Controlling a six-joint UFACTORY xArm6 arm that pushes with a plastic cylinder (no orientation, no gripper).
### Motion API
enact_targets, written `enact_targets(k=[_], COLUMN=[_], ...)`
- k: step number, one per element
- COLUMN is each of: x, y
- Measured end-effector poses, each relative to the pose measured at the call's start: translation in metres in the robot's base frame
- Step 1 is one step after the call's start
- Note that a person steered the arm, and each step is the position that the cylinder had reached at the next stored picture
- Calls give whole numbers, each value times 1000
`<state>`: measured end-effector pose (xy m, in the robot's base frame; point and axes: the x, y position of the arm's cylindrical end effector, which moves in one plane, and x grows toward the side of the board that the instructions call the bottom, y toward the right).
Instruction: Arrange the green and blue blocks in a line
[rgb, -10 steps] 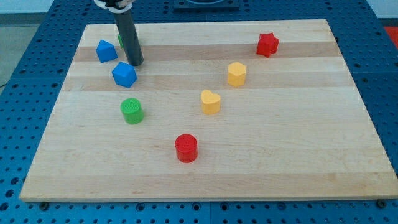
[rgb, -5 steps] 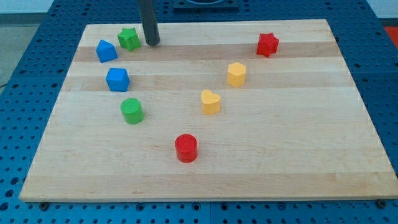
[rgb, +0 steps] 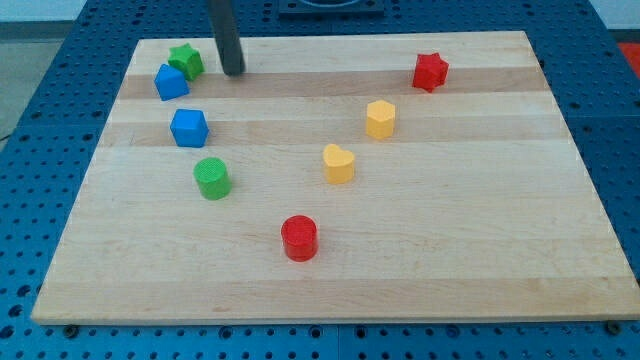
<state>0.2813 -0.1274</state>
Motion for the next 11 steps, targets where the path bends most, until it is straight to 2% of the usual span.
enact_targets(k=[1, 2, 6, 7, 8, 9, 10, 11], x=[5, -9, -85, -77, -21, 54, 108, 136], y=[-15, -37, -100, -90, -29, 43, 44, 35])
